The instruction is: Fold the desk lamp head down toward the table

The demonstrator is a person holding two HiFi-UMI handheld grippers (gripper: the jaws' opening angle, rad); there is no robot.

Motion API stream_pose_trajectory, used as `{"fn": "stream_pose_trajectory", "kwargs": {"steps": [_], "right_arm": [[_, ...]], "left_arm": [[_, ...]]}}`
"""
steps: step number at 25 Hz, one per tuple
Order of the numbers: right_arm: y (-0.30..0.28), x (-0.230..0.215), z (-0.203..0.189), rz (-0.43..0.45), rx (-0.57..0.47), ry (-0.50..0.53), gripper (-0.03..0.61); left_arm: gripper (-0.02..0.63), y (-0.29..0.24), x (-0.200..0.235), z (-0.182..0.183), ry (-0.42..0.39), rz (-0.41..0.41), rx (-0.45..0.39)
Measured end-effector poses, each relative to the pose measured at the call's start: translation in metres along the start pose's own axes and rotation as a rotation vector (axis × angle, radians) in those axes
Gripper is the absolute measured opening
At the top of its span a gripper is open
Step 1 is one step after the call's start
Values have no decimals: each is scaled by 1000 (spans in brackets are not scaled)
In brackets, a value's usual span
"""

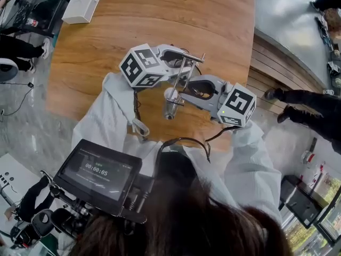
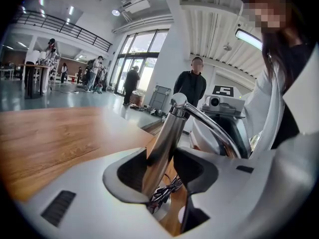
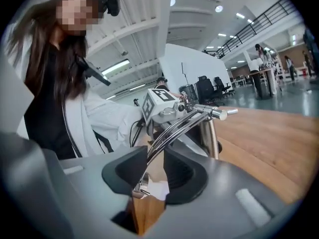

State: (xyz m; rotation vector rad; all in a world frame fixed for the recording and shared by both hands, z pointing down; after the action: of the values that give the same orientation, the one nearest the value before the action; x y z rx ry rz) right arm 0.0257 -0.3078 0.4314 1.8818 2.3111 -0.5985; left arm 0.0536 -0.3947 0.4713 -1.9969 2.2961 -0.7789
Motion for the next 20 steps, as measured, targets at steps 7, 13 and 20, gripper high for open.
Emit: {"fn": "stream_pose_trajectory", "kwargs": {"steps": [7,13,20], "right_arm": [[-5,-9,-13,-13,42,88,100],[-5,-17,-18,-23,32,71,104],[-6,-24,-22,-75,18,34,106]], "left_arm": [[164,1,-3,0,-19,5,-11],[164,0,-2,-2,-13,3,-27],[166,-1,4,-3,-2,10,-78]]}}
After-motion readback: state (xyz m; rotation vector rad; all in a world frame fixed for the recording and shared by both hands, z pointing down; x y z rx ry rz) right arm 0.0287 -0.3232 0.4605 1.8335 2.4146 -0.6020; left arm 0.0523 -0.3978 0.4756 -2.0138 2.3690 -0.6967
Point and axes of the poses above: the fingertips, and each gripper's own axes: y backward along the fingers, x to its left, z out of its top, the point moved 1 cm from there along y, backward along the fingers, and after that the axes turned 5 degrees about -x, right-handed, at the moved point
